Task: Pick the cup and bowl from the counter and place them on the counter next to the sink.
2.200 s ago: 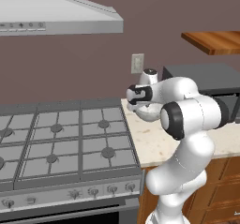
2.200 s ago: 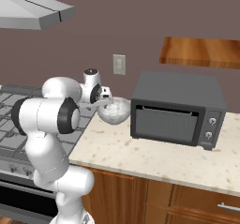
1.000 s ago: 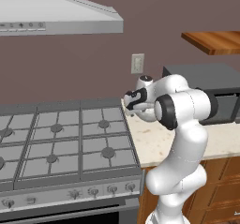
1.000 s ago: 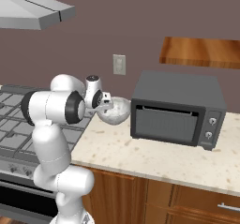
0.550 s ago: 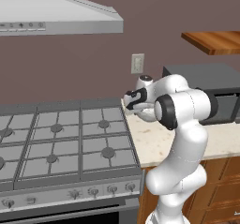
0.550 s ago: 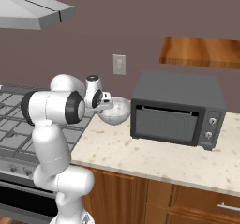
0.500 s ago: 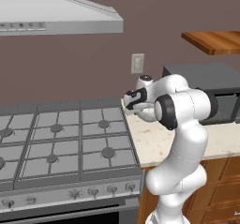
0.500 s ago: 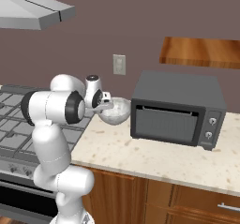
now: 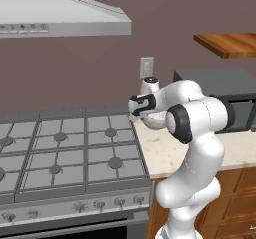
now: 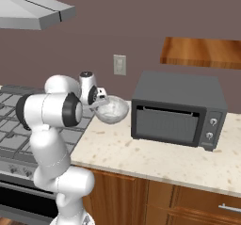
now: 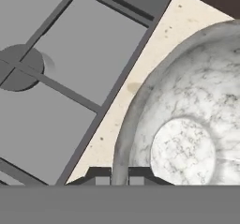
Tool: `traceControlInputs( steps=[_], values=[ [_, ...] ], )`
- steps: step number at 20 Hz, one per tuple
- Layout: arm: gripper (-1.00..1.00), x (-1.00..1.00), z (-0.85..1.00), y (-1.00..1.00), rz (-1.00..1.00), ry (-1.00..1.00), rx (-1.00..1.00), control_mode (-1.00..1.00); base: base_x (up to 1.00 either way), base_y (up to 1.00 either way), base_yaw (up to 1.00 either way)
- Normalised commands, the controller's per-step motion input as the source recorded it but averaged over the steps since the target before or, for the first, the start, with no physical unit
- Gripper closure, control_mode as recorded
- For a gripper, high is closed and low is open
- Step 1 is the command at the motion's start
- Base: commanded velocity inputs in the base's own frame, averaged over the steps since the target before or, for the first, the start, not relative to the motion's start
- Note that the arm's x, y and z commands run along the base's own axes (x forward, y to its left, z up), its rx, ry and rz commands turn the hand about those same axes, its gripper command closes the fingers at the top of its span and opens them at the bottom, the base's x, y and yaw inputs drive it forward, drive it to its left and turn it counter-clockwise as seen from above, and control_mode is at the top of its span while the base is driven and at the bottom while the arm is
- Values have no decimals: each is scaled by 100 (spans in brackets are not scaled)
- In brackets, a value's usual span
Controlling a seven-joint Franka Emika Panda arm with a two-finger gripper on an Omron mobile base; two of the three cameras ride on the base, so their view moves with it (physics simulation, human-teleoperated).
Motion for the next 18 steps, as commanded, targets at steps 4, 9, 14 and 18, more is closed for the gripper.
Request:
traceControlInputs(
  steps=[4,9,14,18],
  values=[
    [100,-35,23,31,10,-4,-5,-100,0,0,0],
    [100,-54,23,11,6,-2,-7,-100,0,0,0],
    [100,-78,56,0,2,1,-2,-100,0,0,0],
    [100,-52,81,0,-2,10,0,-100,0,0,0]
  ],
)
